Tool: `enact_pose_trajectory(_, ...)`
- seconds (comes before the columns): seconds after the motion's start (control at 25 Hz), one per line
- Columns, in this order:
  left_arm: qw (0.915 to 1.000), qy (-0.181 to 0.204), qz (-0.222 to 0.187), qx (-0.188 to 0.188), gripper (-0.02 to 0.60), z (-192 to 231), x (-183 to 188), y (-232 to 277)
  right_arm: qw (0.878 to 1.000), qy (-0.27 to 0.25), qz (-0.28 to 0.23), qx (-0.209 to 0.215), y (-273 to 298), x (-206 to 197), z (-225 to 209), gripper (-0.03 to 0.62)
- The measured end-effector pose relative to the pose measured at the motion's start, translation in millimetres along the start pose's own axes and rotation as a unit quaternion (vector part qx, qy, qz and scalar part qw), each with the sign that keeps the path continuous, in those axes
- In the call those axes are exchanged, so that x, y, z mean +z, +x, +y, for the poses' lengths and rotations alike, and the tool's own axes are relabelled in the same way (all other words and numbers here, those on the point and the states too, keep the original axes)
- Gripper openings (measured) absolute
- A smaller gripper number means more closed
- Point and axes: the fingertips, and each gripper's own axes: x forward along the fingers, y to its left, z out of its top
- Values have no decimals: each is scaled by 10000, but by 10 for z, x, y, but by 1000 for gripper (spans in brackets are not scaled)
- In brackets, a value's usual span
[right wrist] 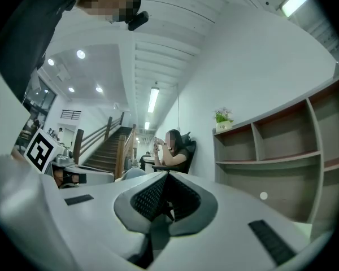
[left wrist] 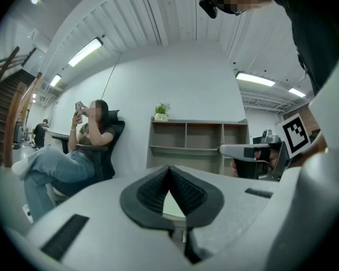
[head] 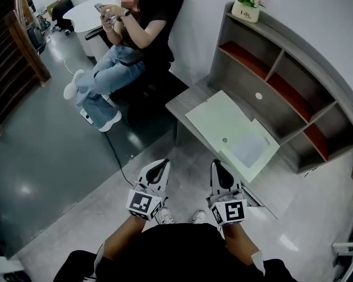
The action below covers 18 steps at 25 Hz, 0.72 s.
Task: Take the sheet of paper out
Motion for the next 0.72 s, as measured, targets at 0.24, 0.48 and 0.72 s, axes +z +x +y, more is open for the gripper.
enact_pose_trajectory(0.24,9998,-2,-76,-183,5,168,31,-28,9996,-69,81,-245,54,-12,121,23)
enact_pose_trajectory(0.48,9995,86,-101,-287,5,201,20,46,9990,-90,154,-409,68,-51,98,23)
enact_pose_trajectory(0.72,9987,279,41,-423,5,266,-3,380,9982,-80,192,-564,146,-147,-150,23)
